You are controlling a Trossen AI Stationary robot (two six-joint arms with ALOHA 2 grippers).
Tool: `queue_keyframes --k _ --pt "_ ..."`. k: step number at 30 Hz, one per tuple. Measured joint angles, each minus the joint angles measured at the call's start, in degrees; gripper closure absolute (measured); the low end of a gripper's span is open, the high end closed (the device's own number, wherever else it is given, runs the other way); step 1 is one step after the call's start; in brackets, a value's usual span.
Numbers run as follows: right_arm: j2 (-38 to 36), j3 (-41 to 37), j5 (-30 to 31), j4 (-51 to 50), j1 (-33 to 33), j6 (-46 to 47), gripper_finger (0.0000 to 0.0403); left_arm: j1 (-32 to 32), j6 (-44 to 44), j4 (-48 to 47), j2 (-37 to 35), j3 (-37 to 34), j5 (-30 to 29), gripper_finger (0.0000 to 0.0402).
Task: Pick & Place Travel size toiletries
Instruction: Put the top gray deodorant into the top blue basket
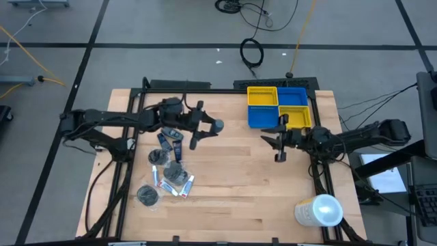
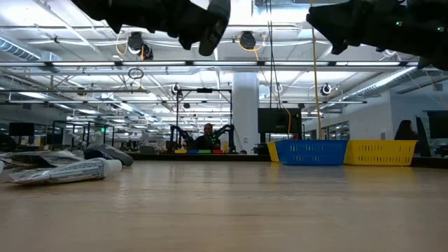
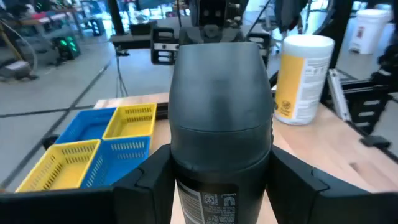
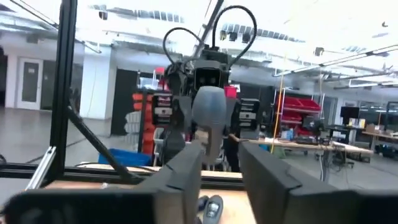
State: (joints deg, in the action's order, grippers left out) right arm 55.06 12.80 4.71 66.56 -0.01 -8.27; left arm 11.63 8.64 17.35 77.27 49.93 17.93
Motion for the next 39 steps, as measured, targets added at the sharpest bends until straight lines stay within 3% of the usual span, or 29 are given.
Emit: queue_keyframes --k 9,18,29,39 --pt "10.0 8.2 0.0 -1.9 0.0 0.0 0.0196 -4.0 0.0 9.0 6.3 0.0 -5.2 0.0213" --pt "18.6 15.9 2.8 -1.7 0.0 -0.2 0.0135 -6.2 1.5 11.5 8.0 -0.1 -8.6 0.0213" --pt "27.0 22.6 2.6 -1.6 0.0 -0.6 0.0116 -6.3 2.5 12.0 8.2 0.0 -9.6 0.0213" --pt "30.2 25.9 2.6 -1.7 0.0 -1.4 0.0113 -6.3 3.1 12.8 8.2 0.0 -9.6 0.0213"
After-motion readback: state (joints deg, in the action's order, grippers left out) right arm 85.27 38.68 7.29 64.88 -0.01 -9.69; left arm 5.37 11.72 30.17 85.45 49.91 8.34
